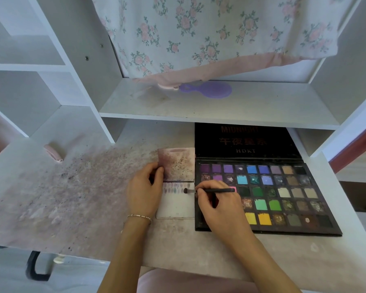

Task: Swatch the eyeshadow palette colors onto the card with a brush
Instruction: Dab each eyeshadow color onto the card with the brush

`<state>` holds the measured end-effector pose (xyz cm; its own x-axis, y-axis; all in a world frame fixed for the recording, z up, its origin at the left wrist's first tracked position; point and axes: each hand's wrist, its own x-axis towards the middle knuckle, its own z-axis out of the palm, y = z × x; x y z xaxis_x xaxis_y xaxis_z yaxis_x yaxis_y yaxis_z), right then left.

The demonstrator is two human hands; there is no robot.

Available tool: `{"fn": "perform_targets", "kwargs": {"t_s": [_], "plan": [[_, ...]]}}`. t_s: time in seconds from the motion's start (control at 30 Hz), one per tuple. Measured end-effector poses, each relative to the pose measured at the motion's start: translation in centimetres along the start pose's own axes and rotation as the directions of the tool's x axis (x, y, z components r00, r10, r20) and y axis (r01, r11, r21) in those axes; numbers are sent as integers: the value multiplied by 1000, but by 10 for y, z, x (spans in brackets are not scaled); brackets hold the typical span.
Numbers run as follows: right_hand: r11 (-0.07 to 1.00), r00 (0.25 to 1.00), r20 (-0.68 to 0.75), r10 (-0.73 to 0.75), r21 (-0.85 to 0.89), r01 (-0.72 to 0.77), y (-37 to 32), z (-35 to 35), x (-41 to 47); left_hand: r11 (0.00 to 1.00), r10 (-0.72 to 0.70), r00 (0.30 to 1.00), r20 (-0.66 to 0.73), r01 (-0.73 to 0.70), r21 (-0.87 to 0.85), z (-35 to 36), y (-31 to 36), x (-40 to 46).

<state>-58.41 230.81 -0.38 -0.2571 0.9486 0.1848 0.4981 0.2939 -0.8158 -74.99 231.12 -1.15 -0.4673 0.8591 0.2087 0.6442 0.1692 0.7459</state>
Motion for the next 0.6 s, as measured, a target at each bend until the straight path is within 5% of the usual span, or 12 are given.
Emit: {"fn": "perform_targets", "kwargs": {"t_s": [0.4, 0.6], "plan": [[959, 978, -208, 7, 278, 52, 0, -13, -8, 1000, -13, 1000, 5, 13, -10, -2, 3, -1], [969, 958, -286, 23, 242, 49, 10, -33, -16, 1000, -15, 1000, 15, 15, -5, -2, 4, 0]]}}
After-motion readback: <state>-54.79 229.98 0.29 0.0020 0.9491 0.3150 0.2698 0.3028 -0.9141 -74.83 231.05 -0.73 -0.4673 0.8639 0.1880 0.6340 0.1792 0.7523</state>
